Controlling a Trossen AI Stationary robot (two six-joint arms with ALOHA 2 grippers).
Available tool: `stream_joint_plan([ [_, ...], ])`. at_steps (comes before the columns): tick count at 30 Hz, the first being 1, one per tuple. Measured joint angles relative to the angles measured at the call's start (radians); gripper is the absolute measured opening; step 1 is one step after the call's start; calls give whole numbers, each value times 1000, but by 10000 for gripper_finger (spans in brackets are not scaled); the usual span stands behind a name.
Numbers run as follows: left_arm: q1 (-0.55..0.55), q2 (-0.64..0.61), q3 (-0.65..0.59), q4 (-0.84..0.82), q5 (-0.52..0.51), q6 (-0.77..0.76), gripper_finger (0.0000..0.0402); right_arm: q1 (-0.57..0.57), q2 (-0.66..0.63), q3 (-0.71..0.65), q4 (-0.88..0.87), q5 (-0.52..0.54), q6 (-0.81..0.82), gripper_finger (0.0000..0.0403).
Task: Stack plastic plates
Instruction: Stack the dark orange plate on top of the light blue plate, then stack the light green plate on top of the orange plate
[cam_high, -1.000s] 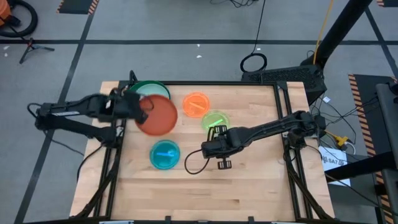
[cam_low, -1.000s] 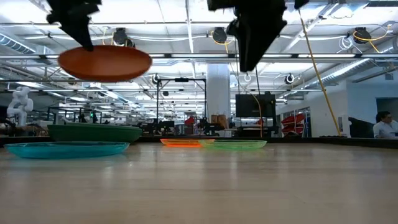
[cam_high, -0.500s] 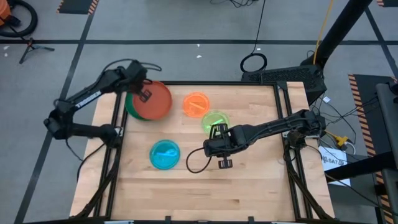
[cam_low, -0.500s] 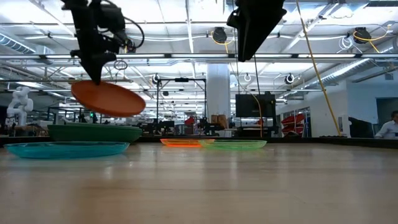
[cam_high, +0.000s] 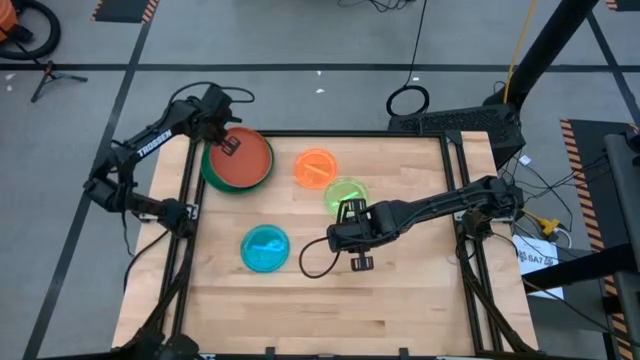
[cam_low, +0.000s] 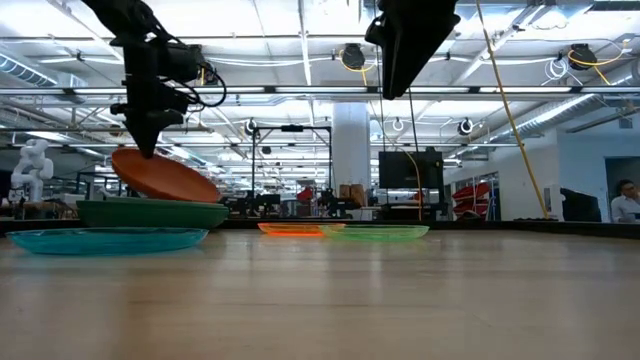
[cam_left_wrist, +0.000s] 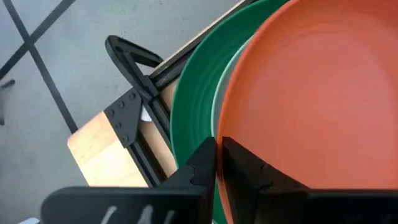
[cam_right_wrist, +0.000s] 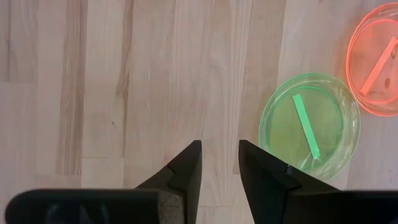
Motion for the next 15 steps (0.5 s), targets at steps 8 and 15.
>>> stream_joint_plan([
  [8,-1,0,0,5,-1,7,67,0,0,0,12,0,10,100],
  [15,-24,-5,0,-16,83,-55,75,0,0,0,76,1,7,100],
])
